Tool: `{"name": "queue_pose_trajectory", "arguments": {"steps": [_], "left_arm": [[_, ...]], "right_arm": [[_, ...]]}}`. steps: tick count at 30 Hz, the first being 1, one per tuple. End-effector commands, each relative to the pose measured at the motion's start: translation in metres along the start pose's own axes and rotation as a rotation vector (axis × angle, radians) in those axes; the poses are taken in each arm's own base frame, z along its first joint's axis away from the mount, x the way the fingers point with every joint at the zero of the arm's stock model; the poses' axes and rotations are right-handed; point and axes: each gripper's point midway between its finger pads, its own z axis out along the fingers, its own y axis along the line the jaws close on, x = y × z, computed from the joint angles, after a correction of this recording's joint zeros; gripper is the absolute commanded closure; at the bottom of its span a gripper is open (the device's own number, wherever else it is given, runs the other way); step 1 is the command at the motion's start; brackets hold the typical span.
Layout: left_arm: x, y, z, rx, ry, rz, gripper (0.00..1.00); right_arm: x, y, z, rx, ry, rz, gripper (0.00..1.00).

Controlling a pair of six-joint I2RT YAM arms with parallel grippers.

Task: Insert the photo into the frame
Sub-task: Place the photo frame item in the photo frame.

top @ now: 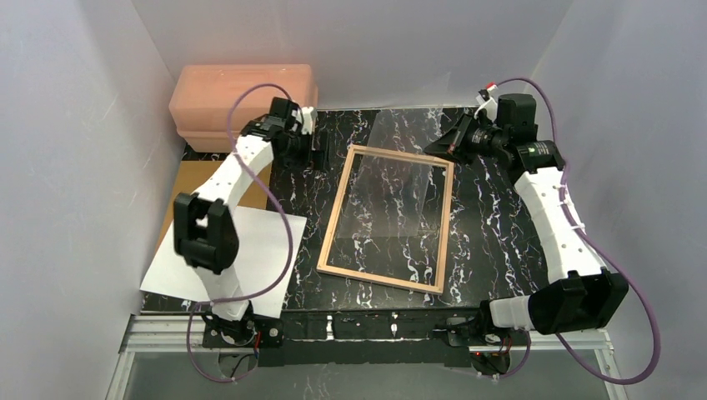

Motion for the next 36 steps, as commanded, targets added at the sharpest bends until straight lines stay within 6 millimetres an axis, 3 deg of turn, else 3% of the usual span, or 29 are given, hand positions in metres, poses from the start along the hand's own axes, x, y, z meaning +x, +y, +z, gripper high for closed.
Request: {"name": "queue_pose_trajectory", "arguments": {"steps": [1,3,5,9,11,17,24,36], "left_arm": [[-0.015,0.007,-0.095,-0.109,-0.155,0.213,0.01],[-0.008,0.022,-0.107,-0.111,-0.140,0.260,0.02],[0.003,0.023,-0.114,-0.044,-0.095,0.314,0.02],[0.010,0.018,-0.125,0.037,-0.172,0.285,0.02],[0.017,0.015,-0.122,0.062,-0.166,0.284,0.01],[0.040,0.020,-0.104,0.090,-0.072,0.276,0.01],[0.051,0.019,-0.095,0.120,-0.036,0.268,0.07],[0.072,0.011,-0.060,0.161,0.072,0.273,0.15]], "right_arm": [[-0.008,0.070,-0.015,-0.233,-0.058,-0.096,0.99],[-0.004,0.077,-0.016,-0.311,-0.072,-0.061,0.99],[0.006,0.059,-0.007,-0.290,-0.067,-0.018,0.99],[0.033,0.016,0.018,-0.269,-0.029,0.035,0.99],[0.045,-0.005,0.031,-0.258,-0.017,0.055,0.99],[0.064,-0.042,0.050,-0.219,0.028,0.074,0.99],[0.076,-0.075,0.051,-0.084,0.071,0.036,0.99],[0.089,-0.125,0.046,0.137,0.140,-0.018,0.99]]}}
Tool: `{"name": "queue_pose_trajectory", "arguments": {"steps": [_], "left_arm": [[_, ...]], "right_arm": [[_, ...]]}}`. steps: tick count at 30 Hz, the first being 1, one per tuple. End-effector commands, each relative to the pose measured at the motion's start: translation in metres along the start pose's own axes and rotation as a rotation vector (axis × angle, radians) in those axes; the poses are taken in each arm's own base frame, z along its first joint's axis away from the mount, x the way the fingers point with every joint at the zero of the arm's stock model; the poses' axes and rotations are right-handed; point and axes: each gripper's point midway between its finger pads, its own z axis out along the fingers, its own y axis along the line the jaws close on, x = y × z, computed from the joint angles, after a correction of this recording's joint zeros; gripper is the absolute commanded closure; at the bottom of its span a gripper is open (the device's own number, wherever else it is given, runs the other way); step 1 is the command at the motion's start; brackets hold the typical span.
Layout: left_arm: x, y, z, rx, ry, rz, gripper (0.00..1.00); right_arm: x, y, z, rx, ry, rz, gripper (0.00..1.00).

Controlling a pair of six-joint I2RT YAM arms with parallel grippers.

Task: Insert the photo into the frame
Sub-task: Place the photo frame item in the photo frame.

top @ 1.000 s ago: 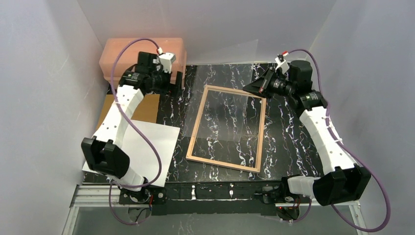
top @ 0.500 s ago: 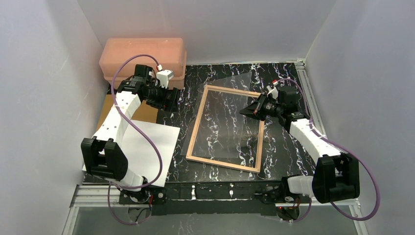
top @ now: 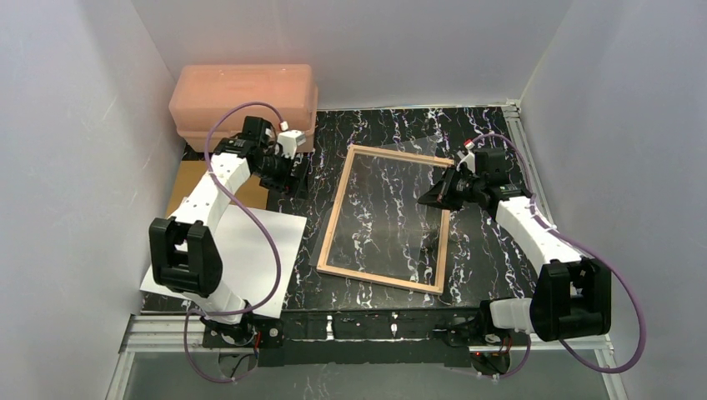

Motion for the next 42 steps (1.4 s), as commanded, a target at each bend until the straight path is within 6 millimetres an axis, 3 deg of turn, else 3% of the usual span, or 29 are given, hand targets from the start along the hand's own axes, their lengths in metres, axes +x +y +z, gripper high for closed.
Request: {"name": "queue_pose_trajectory", "arguments": {"steps": [1,11,42], "left_arm": [[0.008,-0.016,0.012,0.049,0.034,0.025,0.15],[0.011,-0.025,0.032,0.042,0.074,0.063,0.15],[0.010,-0.025,0.027,0.015,0.080,0.048,0.17]], "right_arm": [[-0.005,-0.013,-0.003,0.071,0.004,-0.066,0.99],[-0.012,-0.030,-0.004,0.135,-0.007,-0.092,0.99],[-0.008,-0.062,-0.007,0.159,-0.011,-0.036,0.99]]}}
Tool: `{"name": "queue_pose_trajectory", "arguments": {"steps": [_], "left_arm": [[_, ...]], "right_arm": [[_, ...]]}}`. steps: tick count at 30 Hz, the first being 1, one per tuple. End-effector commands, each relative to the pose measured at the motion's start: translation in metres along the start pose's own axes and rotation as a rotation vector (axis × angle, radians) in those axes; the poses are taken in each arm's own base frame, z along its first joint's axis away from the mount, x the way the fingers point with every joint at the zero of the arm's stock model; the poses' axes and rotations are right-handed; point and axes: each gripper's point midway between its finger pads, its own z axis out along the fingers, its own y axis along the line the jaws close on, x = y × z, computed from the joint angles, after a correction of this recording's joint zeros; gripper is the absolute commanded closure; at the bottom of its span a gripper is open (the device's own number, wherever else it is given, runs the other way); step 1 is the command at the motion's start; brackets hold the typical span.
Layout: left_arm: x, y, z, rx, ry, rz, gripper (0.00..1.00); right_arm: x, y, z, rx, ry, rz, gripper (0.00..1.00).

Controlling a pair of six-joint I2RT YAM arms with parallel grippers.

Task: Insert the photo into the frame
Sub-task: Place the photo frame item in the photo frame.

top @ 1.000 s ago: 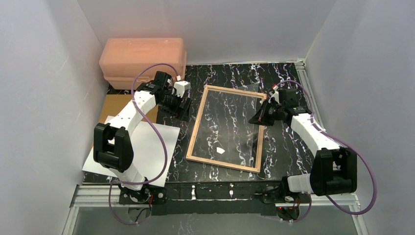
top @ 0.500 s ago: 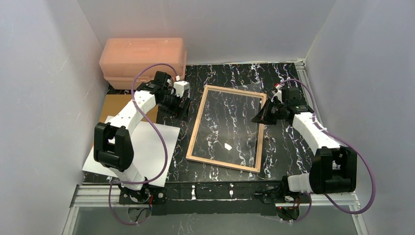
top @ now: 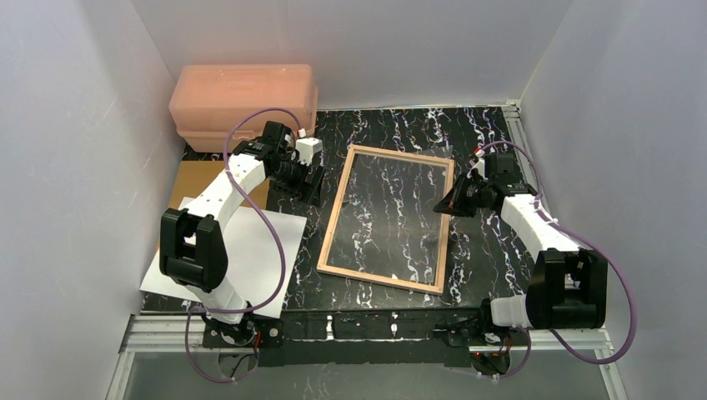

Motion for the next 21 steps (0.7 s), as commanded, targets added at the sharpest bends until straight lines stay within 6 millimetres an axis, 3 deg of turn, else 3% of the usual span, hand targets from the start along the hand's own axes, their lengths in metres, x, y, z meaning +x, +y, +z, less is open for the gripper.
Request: {"name": "queue_pose_trajectory", "arguments": {"steps": [1,11,15,21], "left_arm": [[0.002,-0.004,-0.007,-0.002,0.004,0.000,0.17],[0.008,0.004,0.015,0.005,0.060,-0.014,0.23],[0.010,0.009,0.029,0.006,0.093,-0.008,0.40],[0.010,0.015,0.050,0.019,0.117,-0.015,0.56]], "right_arm": [[-0.007,0.004,-0.001,-0.029,-0.032,-0.040,0.99],[-0.020,0.015,-0.010,-0.068,-0.123,-0.117,0.99],[-0.018,0.016,-0.006,-0.082,-0.093,-0.113,0.99],[-0.020,0.018,-0.006,-0.095,-0.096,-0.128,0.99]]}}
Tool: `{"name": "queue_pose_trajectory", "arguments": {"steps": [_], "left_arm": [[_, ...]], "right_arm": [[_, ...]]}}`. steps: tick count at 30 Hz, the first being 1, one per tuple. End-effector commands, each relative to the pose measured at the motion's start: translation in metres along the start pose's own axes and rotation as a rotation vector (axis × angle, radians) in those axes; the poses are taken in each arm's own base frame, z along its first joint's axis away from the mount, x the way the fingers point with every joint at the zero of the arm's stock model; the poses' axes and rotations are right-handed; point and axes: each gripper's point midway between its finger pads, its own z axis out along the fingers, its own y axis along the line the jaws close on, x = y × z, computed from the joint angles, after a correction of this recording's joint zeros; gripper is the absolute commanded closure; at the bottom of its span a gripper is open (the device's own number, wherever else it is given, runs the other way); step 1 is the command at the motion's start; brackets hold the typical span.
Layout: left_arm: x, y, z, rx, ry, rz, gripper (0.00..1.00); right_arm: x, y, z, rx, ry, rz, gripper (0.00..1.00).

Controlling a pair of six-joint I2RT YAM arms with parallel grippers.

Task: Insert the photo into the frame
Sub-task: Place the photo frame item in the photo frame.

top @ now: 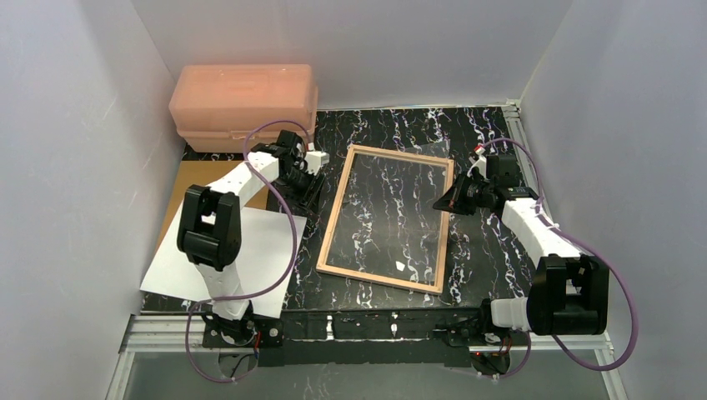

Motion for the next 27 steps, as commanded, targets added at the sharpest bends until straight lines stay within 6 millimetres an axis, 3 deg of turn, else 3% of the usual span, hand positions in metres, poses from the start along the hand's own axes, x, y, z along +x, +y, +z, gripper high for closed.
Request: {"name": "queue_pose_trajectory", "arguments": {"steps": [1,7,16,27], "left_arm": [[-0.014,-0.003,0.002,0.020,-0.022,0.019,0.58],[-0.017,-0.013,0.015,0.083,-0.006,0.010,0.63],[-0.009,-0.021,0.039,0.126,0.056,0.007,0.68],[-0.008,-0.030,0.045,0.166,0.066,0.006,0.75]], "right_arm": [[-0.016,0.012,-0.003,-0.051,-0.055,-0.070,0.99],[-0.023,0.026,-0.007,-0.115,-0.083,-0.091,0.99],[-0.018,0.030,0.000,-0.155,-0.032,-0.062,0.99],[-0.019,0.027,0.001,-0.137,-0.010,-0.076,0.99]]}}
